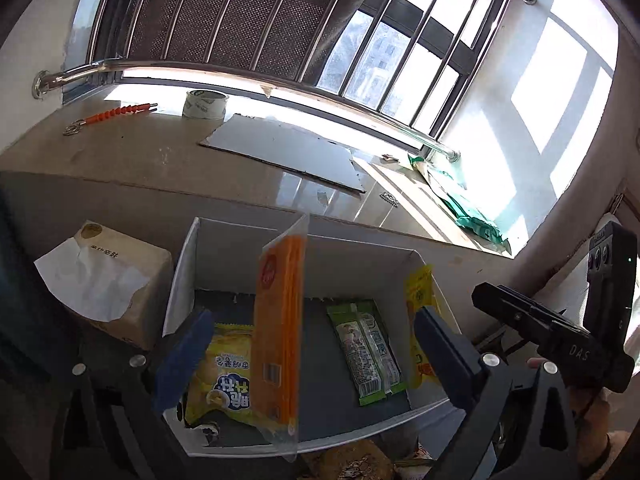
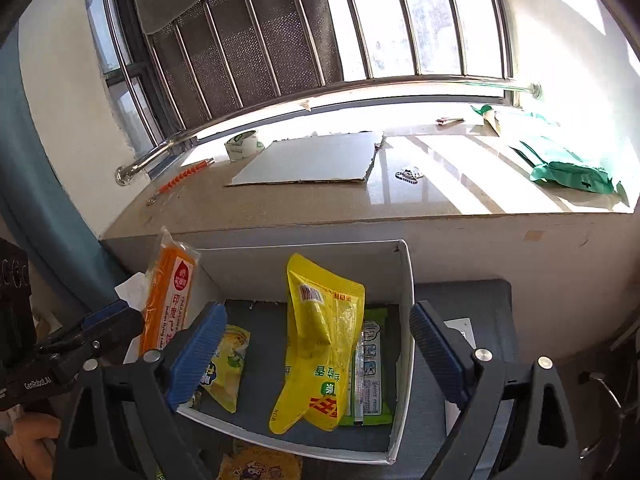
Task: Organize snacks
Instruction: 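Carry both held snacks into the white box and open both tools, then move both tools back from the box to the snack pile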
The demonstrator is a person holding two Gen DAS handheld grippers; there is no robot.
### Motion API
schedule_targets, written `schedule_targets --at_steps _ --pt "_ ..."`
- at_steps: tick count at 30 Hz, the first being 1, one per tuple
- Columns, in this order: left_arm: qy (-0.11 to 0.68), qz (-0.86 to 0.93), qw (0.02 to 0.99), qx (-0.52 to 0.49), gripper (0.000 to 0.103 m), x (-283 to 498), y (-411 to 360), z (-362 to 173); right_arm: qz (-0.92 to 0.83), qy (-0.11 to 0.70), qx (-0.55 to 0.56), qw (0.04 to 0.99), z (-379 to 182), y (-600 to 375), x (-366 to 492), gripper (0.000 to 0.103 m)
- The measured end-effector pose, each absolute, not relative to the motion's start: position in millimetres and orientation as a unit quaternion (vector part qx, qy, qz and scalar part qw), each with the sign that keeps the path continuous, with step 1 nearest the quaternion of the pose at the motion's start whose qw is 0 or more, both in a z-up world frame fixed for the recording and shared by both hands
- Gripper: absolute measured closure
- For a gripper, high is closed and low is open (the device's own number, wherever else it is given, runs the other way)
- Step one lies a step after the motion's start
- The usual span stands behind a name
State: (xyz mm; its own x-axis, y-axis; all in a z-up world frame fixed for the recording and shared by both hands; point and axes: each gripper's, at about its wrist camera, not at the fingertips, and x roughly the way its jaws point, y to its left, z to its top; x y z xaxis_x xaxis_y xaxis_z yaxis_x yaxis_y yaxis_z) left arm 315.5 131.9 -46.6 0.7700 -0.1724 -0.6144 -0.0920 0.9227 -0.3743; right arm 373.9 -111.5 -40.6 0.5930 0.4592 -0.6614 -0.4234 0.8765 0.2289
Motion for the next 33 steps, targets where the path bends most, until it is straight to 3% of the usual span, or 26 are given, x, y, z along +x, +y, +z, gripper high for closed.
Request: schedule_targets --at_steps 10,20,27,33 --pt "0.305 -0.019 0.943 -0.134 0.0 265.0 128.5 -28.0 0.266 0.36 0.056 0.893 -31.1 -143.4 348.5 0.0" --pt "0.288 -0.028 0.951 -0.109 0.0 149.2 106.9 -24.9 0.312 0.308 0.04 0.898 -22.1 -179.5 230.3 0.0" --pt "0.279 -0.047 0.948 -0.145 0.0 74.3 86.3 -44.1 0.304 0.297 0.031 0.904 -51.4 -198.9 150.1 0.0" --pt "0.299 -0.054 0.937 -0.175 0.0 42.0 71.3 -74.5 0.276 0.339 0.05 0.898 -97.7 -214.7 107.5 0.0"
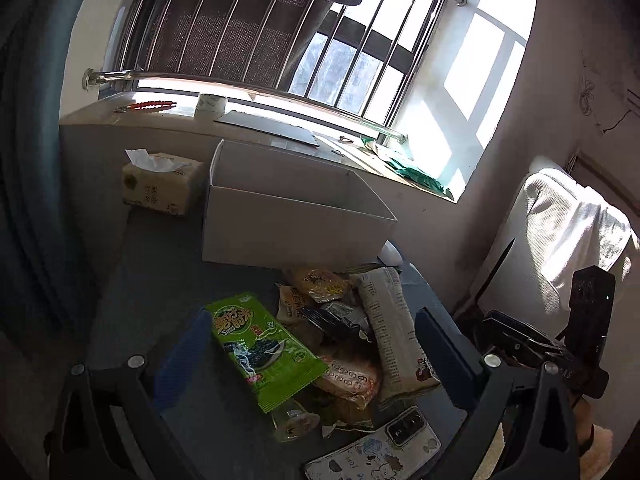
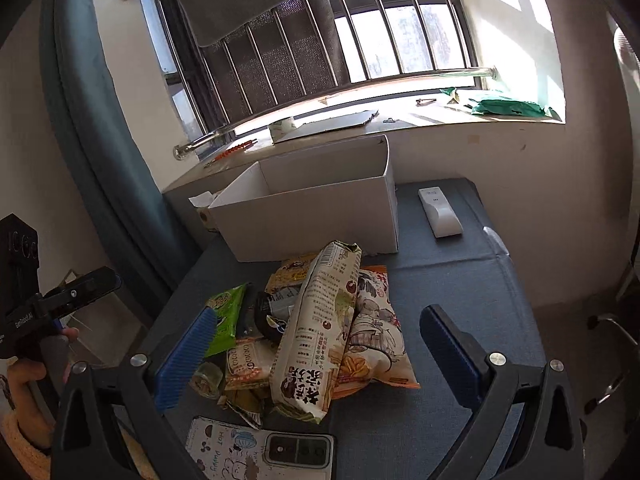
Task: Organize snacks
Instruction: 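Move both tools back from the box to the snack pile, then grasp the long white printed bag with the right tool while the left tool grasps the green seaweed pack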
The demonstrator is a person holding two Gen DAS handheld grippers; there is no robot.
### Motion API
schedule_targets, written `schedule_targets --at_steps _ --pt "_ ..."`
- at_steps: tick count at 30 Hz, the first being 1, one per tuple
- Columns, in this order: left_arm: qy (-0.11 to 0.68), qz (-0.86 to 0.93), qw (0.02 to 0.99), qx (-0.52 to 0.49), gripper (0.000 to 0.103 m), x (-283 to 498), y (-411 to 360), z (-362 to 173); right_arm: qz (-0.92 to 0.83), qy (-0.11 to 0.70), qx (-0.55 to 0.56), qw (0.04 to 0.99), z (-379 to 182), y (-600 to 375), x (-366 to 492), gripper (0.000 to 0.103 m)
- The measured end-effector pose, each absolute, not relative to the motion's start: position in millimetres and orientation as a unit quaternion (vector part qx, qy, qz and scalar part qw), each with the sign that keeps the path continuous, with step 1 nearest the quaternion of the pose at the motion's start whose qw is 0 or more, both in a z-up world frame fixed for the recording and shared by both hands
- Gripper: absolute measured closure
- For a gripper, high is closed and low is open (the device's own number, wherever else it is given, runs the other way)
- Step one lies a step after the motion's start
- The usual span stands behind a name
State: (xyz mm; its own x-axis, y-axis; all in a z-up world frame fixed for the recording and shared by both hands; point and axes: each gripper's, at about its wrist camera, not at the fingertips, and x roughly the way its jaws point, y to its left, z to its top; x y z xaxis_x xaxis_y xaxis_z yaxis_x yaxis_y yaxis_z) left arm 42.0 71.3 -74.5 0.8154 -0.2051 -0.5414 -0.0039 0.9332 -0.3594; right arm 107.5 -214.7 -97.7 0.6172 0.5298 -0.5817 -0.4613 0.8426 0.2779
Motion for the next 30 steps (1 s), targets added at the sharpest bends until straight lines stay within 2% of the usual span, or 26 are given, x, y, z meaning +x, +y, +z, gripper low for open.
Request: schedule_targets --at_steps 9,18,30 --pt "0.313 -0.042 0.929 -0.192 0.0 38.9 76.2 -88.3 0.264 0.384 0.043 0.884 -121.0 -211.0 115.1 0.0" --pt "0.317 -0.028 0.926 -0.203 0.0 39.2 85.9 -96.3 0.241 0.366 -0.029 0.899 -124.6 -171.6 140.5 0.0" --pt "0.339 -0.006 0.91 -0.238 0.0 45.6 103.7 -120.6 0.263 0.422 -0.07 0.865 -154.4 -141.2 164.8 0.0"
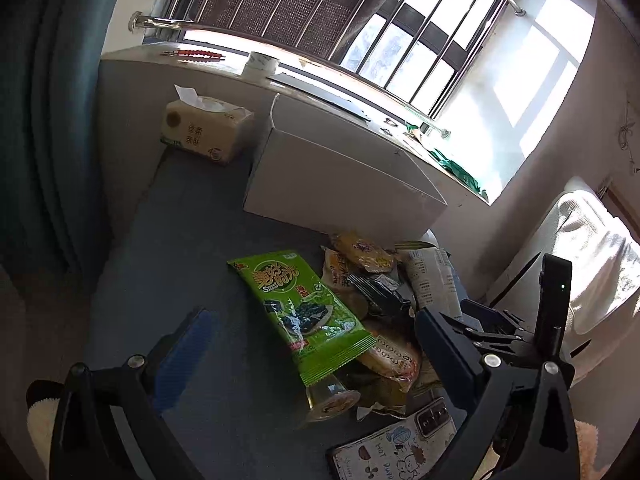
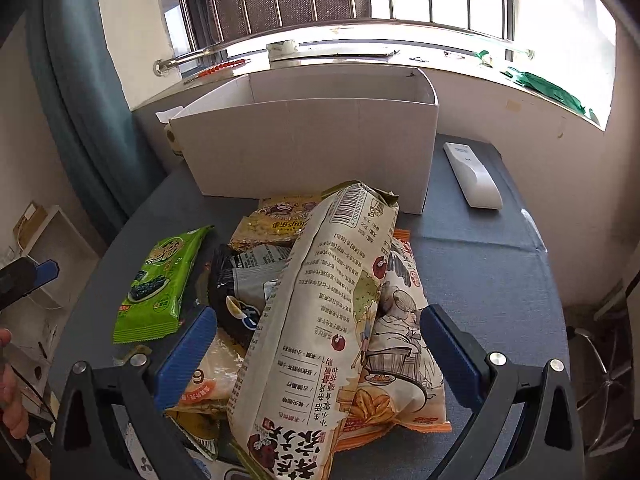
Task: Organize snacks
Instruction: 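Grasp the long white printed bag with the right tool while the left tool grasps the green seaweed pack, then lower both held snacks into the white box and open both tools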
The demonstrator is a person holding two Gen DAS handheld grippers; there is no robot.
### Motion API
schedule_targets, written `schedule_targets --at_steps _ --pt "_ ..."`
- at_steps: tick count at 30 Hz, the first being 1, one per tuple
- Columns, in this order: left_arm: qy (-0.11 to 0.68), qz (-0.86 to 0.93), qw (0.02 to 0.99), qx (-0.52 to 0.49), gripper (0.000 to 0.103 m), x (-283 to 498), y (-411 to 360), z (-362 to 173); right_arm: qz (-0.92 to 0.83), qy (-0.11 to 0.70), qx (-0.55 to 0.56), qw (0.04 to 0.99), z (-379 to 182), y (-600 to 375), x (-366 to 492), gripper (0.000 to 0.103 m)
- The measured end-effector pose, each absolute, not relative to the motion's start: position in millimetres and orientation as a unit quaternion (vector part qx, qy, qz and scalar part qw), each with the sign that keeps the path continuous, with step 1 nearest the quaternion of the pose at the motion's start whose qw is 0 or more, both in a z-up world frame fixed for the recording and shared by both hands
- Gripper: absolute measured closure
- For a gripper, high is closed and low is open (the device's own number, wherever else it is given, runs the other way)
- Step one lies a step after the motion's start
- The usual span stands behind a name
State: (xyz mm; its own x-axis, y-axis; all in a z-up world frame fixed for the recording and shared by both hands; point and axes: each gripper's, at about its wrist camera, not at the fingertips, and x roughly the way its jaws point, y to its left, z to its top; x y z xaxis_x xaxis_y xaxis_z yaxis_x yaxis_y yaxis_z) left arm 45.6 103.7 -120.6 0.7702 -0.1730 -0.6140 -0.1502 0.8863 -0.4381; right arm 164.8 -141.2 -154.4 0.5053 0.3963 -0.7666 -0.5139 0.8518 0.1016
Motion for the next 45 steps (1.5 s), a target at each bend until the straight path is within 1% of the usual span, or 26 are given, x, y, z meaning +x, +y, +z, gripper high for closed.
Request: schedule_targets --at_steps 2,3,4,7,9,14,21,25,28,29,30,31,32,34,35,40,45 --pt "0.35 -0.004 0.904 -0.247 0.0 49.4 104.9 -127.7 0.271 0.422 -0.076 0.862 -156.8 -139.2 165.4 0.0" --pt "0.357 -0.005 0.9 -0.251 0.0 51.2 105.2 -131.1 0.278 0.419 -0.069 0.862 -157.7 -140.2 164.9 0.016" --pt "0.362 -0.008 0.896 -0.255 0.0 52.8 105.1 -134.1 0.275 0.423 -0.061 0.861 -158.4 -142.3 166.0 0.053" --pt "0.377 -0.004 0.889 -0.261 0.0 56.6 103.4 -141.0 0.285 0.431 -0.03 0.856 -155.9 -153.1 168.0 0.066" --pt "0.384 0.002 0.885 -0.263 0.0 60.2 103.9 -145.3 0.292 0.421 -0.017 0.859 -150.4 -160.1 164.9 0.071" --pt "0.413 0.004 0.866 -0.282 0.0 79.0 107.0 -159.4 0.315 0.399 0.041 0.86 -131.7 -182.0 154.8 0.072" --pt "0.462 0.018 0.838 -0.291 0.0 120.0 105.9 -179.9 0.341 0.378 0.081 0.857 -112.4 -203.0 135.4 0.072" --pt "0.496 0.059 0.833 -0.238 0.0 146.7 91.1 -184.0 0.335 0.367 0.077 0.864 -106.2 -209.5 127.5 0.072" --pt "0.509 0.067 0.83 -0.217 0.0 164.6 82.7 -190.4 0.335 0.363 0.084 0.865 -106.1 -214.9 126.7 0.072" --pt "0.51 0.07 0.83 -0.214 0.002 168.7 81.8 -192.8 0.332 0.363 0.083 0.867 -106.2 -215.9 126.3 0.072" --pt "0.507 0.072 0.835 -0.202 0.006 172.1 80.6 -193.5 0.33 0.362 0.082 0.868 -106.9 -217.7 125.6 0.072" --pt "0.507 0.068 0.84 -0.183 0.014 174.7 77.1 -193.1 0.331 0.363 0.083 0.867 -107.5 -218.4 125.3 0.072" --pt "0.503 0.064 0.845 -0.167 0.035 176.0 74.4 -191.7 0.332 0.364 0.084 0.866 -108.4 -220.5 125.8 0.072" --pt "0.493 0.04 0.852 -0.175 0.036 173.3 74.2 -189.4 0.333 0.364 0.088 0.865 -110.0 -223.6 125.9 0.072" --pt "0.487 0.037 0.857 -0.168 0.039 170.0 73.4 -187.1 0.333 0.365 0.089 0.865 -111.0 -224.8 126.4 0.072" --pt "0.447 0.024 0.884 -0.137 0.039 146.6 67.0 -163.4 0.331 0.369 0.099 0.863 -115.4 -227.9 130.3 0.072" --pt "0.395 0.0 0.909 -0.13 0.039 135.8 65.8 -121.1 0.337 0.366 0.096 0.862 -111.6 -221.4 136.9 0.072"
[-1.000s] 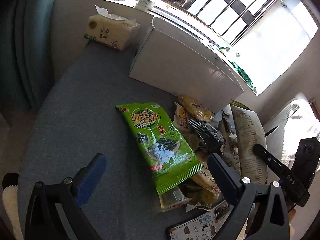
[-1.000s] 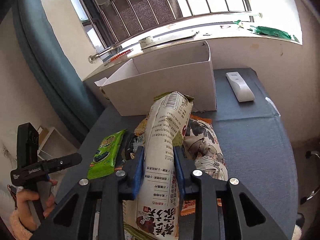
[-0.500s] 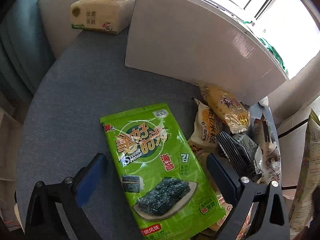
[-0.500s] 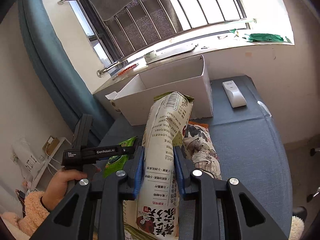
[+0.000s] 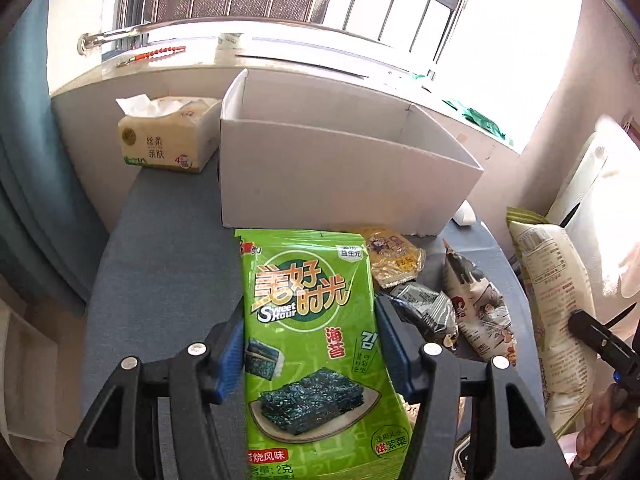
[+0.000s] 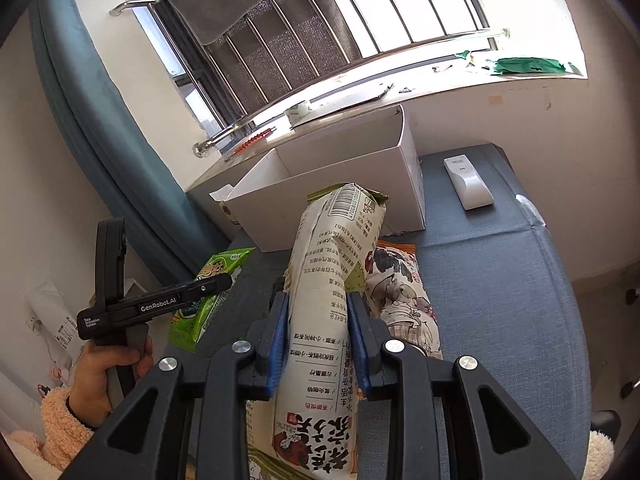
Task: Organize snacks
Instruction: 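Lower both held snacks into the white box and open both tools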
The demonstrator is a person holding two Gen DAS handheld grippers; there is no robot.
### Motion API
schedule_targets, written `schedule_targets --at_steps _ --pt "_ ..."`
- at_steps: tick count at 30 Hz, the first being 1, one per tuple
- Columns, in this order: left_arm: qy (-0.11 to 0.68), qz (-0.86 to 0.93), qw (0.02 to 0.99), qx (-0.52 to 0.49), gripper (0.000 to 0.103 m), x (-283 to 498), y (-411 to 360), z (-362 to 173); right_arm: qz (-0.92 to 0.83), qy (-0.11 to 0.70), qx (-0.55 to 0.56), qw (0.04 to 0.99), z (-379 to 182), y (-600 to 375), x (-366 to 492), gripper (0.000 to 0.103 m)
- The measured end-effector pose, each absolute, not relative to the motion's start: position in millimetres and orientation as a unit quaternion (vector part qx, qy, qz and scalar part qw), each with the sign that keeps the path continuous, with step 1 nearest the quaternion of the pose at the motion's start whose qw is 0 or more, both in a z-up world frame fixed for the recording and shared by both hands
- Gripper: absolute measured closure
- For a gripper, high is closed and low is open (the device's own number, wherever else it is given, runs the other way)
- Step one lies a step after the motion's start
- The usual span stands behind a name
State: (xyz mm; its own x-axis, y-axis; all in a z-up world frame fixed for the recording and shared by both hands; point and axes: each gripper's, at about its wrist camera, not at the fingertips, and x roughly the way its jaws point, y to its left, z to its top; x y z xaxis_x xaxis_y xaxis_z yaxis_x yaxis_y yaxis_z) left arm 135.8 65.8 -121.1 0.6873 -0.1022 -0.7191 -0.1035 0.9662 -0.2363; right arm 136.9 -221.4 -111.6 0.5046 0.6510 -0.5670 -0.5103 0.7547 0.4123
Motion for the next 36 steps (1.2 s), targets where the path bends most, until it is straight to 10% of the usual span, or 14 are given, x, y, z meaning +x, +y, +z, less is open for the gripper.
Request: schedule_targets --at_steps 19,23,24,25,27,36 --pt "0.323 -0.047 0.938 -0.118 0.039 312.5 79.1 2.9 0.328 0.348 0.083 0.874 -9.7 -146.0 319.7 0.072" --pt "0.349 -0.034 0.93 -0.105 0.021 351.5 77.8 -11.8 0.302 0.375 0.06 0.874 -17.2 -129.4 367.4 0.069" --pt "0.365 -0.025 0.925 -0.1 0.001 358.5 77.9 -17.0 0.299 0.38 0.058 0.873 -20.4 -127.0 375.8 0.057" --pt "0.372 -0.014 0.923 -0.095 0.0 362.2 79.3 -21.7 0.29 0.391 0.058 0.872 -24.2 -125.5 384.3 0.023" --pt "0.375 -0.003 0.922 -0.097 0.0 361.8 83.5 -30.9 0.262 0.395 0.063 0.878 -27.8 -128.1 391.8 0.0" --pt "0.366 0.003 0.925 -0.104 0.0 327.3 91.8 -30.9 0.265 0.349 0.028 0.899 -14.8 -136.5 366.2 0.0"
